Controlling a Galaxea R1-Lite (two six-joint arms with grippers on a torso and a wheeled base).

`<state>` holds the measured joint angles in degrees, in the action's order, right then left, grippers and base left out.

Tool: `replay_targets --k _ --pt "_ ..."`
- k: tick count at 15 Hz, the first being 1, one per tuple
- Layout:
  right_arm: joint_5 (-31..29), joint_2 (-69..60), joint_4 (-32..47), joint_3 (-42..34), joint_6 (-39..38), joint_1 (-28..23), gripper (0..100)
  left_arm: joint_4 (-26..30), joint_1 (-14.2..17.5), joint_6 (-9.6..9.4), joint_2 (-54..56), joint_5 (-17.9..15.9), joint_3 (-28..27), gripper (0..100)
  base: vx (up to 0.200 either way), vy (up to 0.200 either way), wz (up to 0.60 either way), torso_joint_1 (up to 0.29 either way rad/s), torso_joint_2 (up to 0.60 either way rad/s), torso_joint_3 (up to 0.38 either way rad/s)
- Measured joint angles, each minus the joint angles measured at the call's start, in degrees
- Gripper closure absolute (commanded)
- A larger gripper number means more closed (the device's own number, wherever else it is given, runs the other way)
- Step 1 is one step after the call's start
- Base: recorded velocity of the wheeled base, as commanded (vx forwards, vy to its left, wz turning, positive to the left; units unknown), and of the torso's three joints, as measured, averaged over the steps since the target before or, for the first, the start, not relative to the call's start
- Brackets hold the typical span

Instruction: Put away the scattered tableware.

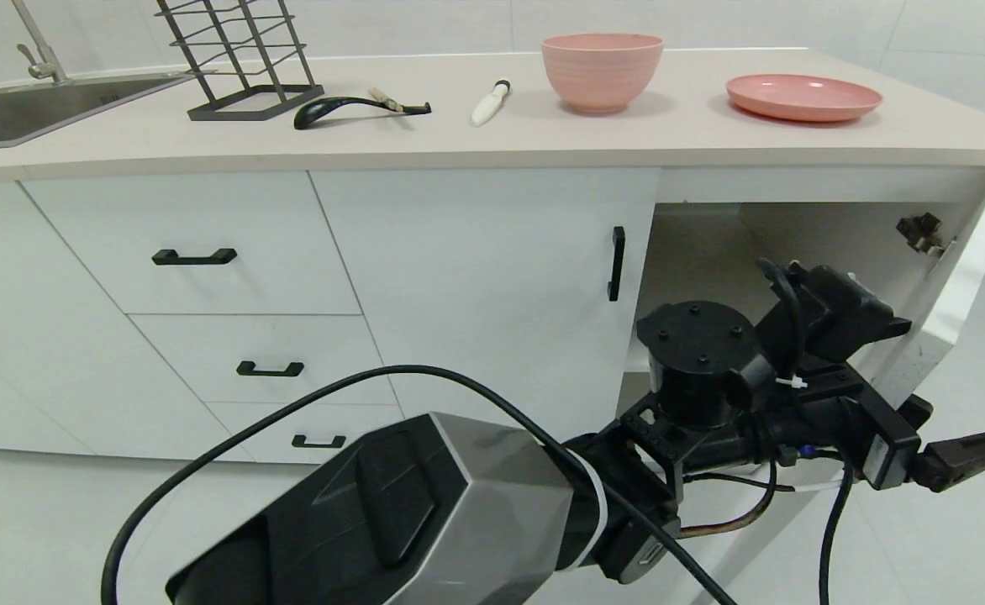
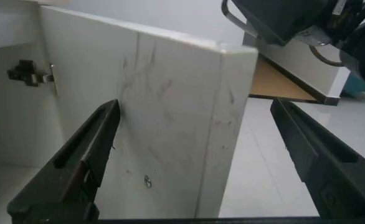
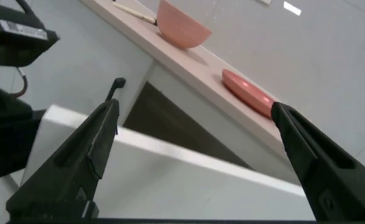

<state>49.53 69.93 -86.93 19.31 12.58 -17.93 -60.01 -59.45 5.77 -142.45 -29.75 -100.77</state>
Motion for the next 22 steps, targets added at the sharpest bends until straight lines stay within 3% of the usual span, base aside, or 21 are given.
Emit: replay_targets --k 4,16,22 --pt "-0.87 -0.72 0.00 2.02 -0.55 0.00 0 0.21 -2.61 0.00 -0.17 -0.15 0.05 0 0.000 0.000 0.00 0.000 0.00 0.000" --pt "-1.99 -4.80 -0.40 7.78 -1.94 1.43 0 -0.04 -5.88 0.02 -2.47 0.16 -0.89 0 0.000 0.000 0.00 0.000 0.00 0.000" --pt "-2.29 -6.10 -0.41 8.66 -2.16 2.86 0 1.04 -9.40 0.17 -5.92 0.38 -5.22 0 0.000 0.000 0.00 0.000 0.00 0.000"
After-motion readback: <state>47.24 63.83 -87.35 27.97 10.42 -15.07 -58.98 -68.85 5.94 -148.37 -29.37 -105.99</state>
